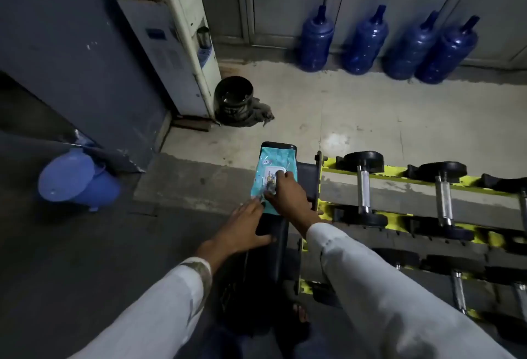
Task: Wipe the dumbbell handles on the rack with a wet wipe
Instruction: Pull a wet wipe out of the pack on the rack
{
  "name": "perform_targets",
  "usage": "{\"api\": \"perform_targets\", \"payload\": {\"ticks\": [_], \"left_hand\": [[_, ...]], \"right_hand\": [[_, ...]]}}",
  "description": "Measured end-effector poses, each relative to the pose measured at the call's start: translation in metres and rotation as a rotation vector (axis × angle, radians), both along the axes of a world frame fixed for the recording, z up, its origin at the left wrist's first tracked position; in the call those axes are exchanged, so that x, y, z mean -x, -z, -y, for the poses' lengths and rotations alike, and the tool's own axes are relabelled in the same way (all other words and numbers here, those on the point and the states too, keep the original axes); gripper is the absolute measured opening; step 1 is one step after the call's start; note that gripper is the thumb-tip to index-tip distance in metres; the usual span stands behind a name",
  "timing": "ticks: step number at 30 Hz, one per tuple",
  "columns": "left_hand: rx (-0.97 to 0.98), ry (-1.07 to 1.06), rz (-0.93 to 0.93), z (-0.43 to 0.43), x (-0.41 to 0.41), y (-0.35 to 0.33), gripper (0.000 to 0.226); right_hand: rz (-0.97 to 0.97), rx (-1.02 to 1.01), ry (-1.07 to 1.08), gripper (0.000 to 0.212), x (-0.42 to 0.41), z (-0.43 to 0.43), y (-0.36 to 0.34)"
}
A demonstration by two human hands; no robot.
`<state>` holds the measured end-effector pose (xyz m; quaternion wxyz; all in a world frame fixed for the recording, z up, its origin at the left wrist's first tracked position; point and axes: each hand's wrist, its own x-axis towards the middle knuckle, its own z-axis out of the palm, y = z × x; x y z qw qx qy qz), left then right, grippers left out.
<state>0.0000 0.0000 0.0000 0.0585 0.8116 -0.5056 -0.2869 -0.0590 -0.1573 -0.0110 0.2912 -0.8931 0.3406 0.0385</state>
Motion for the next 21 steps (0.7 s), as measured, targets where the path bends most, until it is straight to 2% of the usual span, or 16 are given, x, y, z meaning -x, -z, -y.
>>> {"api": "perform_targets", "payload": {"ticks": [5,10,14,17,21], "left_hand": [[-0.063,0.146,0.025,0.000,-0.025,0.017,0.108],[-0.066,0.257,0.022,0.005,-0.043,0.032,0.110],[-0.075,0.280,0.044,0.008,-0.045,0.039,0.113],[-0.086,0.292,0.089,0.009,-0.044,0.040,0.111],[-0.117,0.258,0.057,0.012,-0.041,0.040,0.113]], "right_hand": [[-0.047,0.124,0.195,0.064,-0.032,-0.002,0.011],[-0.105,0.143,0.282,0.078,-0.050,-0.001,0.016],[-0.070,0.095,0.278,0.066,-0.050,-0.001,0.014],[-0.030,0.079,0.268,0.046,-0.042,0.005,0.010],[0.117,0.011,0.311,0.026,-0.017,0.022,0.010]]}}
